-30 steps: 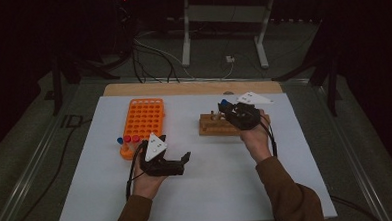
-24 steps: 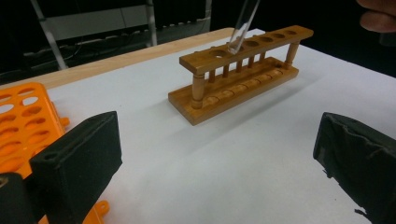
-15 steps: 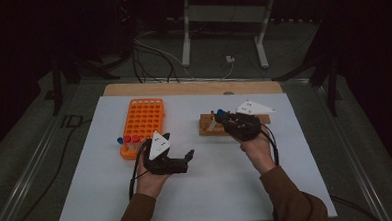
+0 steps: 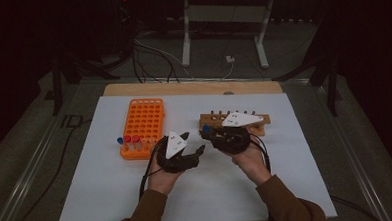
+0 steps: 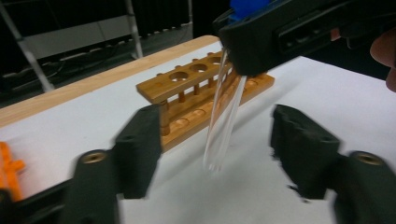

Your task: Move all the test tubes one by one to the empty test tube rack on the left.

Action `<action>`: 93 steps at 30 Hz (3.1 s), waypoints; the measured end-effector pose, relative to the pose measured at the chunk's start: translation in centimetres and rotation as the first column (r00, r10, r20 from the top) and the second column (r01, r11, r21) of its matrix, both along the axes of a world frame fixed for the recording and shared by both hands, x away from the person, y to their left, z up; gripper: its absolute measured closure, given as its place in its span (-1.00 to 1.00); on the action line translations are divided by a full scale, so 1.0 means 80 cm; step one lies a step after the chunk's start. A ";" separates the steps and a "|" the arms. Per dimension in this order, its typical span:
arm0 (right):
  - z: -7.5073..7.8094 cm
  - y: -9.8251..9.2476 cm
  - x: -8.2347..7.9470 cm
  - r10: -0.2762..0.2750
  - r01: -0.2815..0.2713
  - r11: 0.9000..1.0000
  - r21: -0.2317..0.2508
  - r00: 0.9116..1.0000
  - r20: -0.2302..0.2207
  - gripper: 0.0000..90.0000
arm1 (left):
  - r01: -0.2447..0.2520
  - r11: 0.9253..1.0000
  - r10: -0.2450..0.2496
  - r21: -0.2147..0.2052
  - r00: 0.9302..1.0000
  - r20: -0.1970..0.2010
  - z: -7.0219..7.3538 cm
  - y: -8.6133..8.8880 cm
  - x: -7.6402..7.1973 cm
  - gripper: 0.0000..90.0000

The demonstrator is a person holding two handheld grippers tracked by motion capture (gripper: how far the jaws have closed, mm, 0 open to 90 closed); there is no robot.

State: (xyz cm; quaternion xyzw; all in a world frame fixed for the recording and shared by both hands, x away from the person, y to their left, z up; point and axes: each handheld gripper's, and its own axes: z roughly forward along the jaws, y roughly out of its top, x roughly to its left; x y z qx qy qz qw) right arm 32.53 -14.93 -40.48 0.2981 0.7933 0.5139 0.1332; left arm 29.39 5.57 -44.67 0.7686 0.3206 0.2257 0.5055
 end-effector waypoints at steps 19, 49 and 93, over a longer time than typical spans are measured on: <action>0.000 0.010 -0.009 0.072 -0.073 0.997 -0.020 0.997 -0.022 0.49 | 0.065 0.998 -0.065 0.018 0.998 0.012 0.001 0.001 -0.003 0.70; -0.024 -0.076 -0.009 -0.152 0.152 0.988 -0.005 0.988 -0.005 -0.97 | -0.111 0.991 0.116 -0.079 0.991 0.062 0.040 0.116 0.004 0.70; -0.038 -0.094 -0.014 -0.172 0.172 0.985 0.023 0.985 -0.029 -0.97 | -0.390 0.919 0.387 -0.053 0.920 -0.058 -0.011 0.250 0.045 0.71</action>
